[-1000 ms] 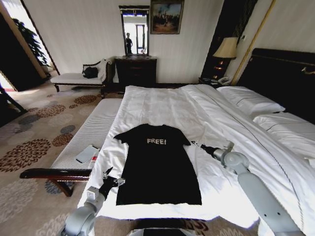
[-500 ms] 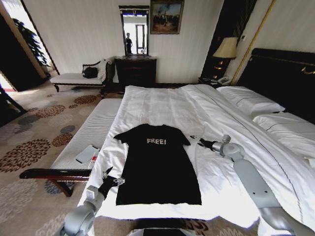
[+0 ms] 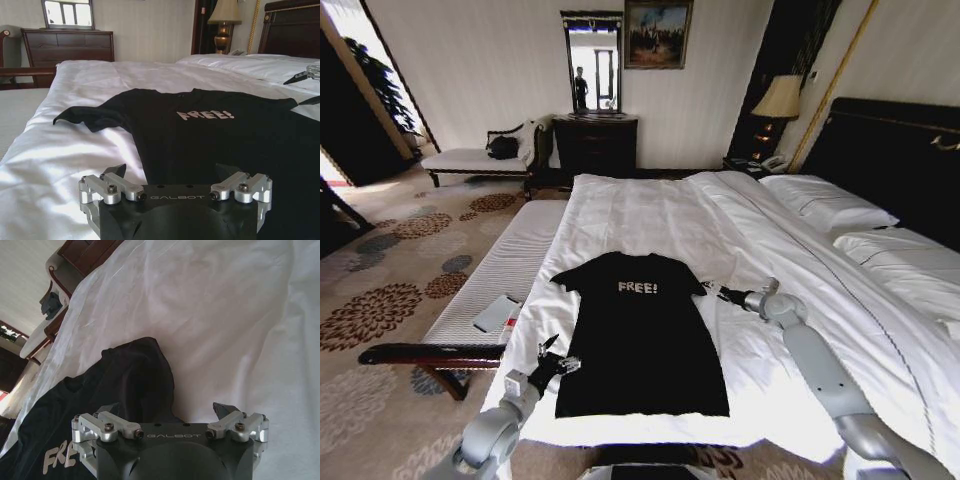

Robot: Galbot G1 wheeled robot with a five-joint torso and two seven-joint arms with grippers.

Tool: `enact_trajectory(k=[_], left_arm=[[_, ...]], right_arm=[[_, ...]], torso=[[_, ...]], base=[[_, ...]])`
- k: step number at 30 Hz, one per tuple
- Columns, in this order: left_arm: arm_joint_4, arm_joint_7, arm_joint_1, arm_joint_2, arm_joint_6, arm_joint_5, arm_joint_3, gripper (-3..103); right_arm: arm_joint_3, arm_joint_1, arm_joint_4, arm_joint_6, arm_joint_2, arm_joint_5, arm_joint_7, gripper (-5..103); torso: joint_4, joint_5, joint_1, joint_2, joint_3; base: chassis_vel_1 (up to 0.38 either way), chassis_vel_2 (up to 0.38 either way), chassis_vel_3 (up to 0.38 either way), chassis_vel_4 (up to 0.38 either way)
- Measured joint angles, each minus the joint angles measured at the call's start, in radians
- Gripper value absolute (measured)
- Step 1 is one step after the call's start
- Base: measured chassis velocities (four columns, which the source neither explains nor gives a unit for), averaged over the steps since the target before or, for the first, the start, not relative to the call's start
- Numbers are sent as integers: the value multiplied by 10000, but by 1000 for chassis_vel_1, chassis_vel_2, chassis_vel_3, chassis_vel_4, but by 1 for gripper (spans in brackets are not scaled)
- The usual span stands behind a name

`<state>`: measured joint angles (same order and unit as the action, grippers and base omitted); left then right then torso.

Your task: Fold the clothes on the bed.

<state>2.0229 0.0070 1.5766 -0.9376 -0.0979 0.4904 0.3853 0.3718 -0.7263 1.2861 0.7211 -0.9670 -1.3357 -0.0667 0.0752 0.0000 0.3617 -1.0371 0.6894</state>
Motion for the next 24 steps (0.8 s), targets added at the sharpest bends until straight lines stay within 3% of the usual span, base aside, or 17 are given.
enact_trajectory(k=[7,13,24], left_arm=[[73,0,5,68,0,144,43,100],[79,-1,-105,244,-24,289,27,100],[16,-2,-311,314,-37,393,-61,100]], right_arm=[[-286,178,-204,12,-248,215,23,102],[-413,414,-673,2,-330,473,154,94],[-318,320,-678,-1,-317,612,168,59]], torso=[[4,1,-1,0,0],[6,-1,-1,-2,0],[4,0,-1,-1,0]], base=[[0,0,0,0],[0,0,0,0],[0,0,0,0]])
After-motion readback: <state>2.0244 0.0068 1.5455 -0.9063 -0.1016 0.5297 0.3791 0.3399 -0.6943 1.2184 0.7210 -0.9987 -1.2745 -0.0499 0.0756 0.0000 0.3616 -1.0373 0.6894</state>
